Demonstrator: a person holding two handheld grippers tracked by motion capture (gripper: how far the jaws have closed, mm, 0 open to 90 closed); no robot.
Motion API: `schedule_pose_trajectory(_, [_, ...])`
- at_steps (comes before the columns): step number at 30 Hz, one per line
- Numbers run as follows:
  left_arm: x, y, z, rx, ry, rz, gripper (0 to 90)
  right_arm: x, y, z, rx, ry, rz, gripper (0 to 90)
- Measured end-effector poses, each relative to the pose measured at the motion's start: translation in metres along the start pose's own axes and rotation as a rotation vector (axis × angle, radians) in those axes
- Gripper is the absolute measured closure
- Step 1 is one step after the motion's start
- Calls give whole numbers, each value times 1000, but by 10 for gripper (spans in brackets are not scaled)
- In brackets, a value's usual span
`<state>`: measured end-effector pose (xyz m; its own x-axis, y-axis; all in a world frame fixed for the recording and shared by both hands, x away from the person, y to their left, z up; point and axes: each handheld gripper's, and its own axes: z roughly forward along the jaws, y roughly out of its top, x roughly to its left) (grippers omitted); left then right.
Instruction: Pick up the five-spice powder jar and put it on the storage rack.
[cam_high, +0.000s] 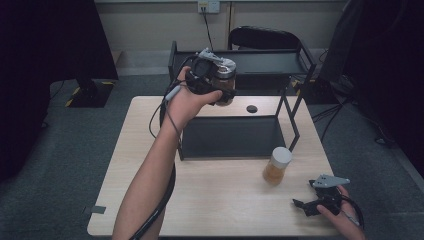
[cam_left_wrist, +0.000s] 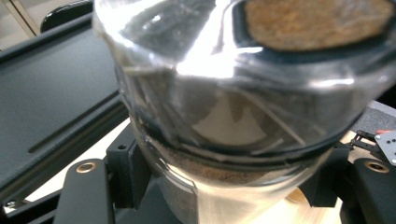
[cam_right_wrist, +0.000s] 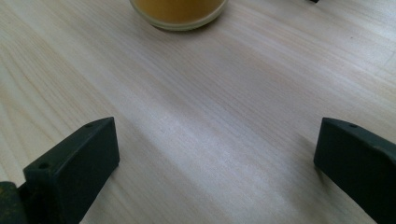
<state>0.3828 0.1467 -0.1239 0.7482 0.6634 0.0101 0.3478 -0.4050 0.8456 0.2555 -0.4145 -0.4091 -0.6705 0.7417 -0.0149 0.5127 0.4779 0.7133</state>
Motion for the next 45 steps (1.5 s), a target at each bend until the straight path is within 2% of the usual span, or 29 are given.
schedule_pose_trajectory(9, [5,10,-5,1,18,-17,313,0,0,0,0,0,0,0])
schedule_pose_trajectory(14, [9,18,-9,-3,41,-33,313,0,0,0,0,0,0,0])
schedule_pose_trajectory(24, [18,26,-9,-11,65,-46,313,0,0,0,0,0,1,0])
schedule_pose_trajectory(45, [35,41,6,-17,121,-88,313,1,0,0,1,-1,1,0])
